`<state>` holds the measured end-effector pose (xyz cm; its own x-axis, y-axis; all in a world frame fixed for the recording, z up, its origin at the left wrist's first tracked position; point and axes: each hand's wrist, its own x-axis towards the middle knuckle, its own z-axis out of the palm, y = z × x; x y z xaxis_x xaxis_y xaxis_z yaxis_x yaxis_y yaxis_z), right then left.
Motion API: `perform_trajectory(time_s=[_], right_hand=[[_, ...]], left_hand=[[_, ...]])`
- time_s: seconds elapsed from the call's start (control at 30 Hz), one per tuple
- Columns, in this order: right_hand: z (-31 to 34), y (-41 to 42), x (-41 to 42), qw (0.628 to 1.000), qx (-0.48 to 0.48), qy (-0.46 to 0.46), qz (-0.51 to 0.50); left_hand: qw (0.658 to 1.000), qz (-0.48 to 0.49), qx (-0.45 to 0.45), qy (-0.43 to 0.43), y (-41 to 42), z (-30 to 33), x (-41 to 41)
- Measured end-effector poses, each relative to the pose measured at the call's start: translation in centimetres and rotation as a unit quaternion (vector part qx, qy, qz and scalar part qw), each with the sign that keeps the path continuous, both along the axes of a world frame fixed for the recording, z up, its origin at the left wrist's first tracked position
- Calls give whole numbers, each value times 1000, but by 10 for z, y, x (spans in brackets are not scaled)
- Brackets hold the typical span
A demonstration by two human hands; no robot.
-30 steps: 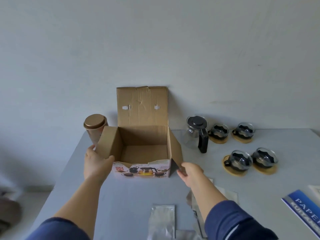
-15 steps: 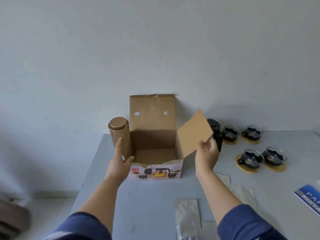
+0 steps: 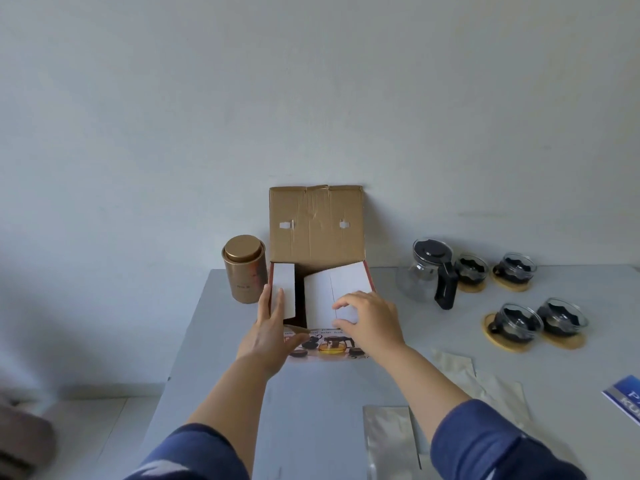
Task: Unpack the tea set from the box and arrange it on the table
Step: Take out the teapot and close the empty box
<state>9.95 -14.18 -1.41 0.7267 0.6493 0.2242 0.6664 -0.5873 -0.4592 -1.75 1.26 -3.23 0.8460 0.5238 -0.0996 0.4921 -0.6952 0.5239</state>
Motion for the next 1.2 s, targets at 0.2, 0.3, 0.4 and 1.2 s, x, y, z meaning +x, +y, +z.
perform_trajectory(time_s=[0.2,0.3,0.4,1.2], right_hand=[[24,39,56,952,194,195,-131],[51,60,90,895,233,344,-164],[68,74,112,861,251,411,-164],[29,7,61,900,262,337,-92]], left_hand=[[1000,13,24,2,9,-5,14],[999,14,31,-1,14,-7,18],[999,10,34,-4,17,-8,21],[912,174,-278,-247,29,33,48]])
